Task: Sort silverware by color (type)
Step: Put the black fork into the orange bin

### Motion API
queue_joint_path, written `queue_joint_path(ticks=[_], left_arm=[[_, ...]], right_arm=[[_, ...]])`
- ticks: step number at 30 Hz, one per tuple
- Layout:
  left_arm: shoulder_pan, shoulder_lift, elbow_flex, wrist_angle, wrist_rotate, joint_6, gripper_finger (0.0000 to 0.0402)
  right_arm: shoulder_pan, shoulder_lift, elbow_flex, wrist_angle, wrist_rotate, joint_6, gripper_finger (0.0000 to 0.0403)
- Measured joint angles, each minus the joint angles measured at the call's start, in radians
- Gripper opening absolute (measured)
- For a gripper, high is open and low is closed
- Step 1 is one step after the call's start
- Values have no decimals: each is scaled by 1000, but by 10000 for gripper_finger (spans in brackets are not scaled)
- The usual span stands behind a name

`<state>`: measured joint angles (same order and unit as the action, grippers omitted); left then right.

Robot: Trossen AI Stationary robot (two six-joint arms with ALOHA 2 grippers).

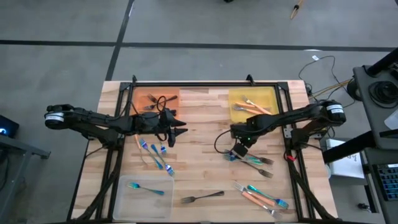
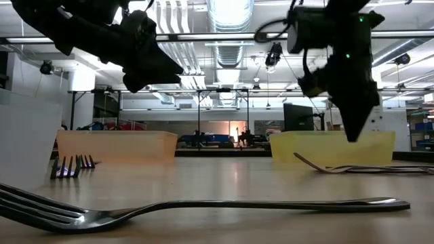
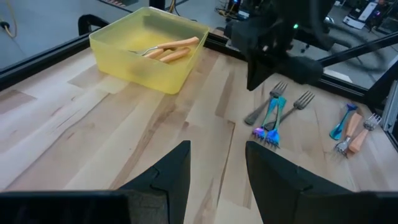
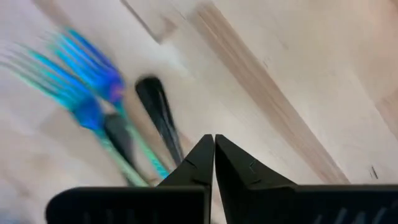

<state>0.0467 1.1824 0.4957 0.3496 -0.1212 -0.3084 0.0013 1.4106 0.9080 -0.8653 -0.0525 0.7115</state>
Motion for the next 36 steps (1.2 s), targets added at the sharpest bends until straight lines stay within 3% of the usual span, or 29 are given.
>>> queue_joint_path(ticks=[5, 8, 14, 21, 27, 36], left_arm=[[0, 0, 0, 0, 0, 0, 135], [0, 0, 0, 1, 0, 0, 135], [0, 0, 0, 1, 0, 0, 135], [0, 0, -1, -2, 0, 0, 135], [0, 0, -1, -3, 0, 3, 135], [0, 0, -1, -10, 0, 3, 135]], right_arm=[[-1, -47, 28, -8, -20, 2, 7], [1, -44, 16, -62, -88, 14, 8], [7, -14, 13, -100, -117, 13, 10], [24, 45, 12, -100, -200, -16, 59], [38, 109, 12, -100, -210, -24, 107], [49, 206, 12, -128, -215, -77, 101]])
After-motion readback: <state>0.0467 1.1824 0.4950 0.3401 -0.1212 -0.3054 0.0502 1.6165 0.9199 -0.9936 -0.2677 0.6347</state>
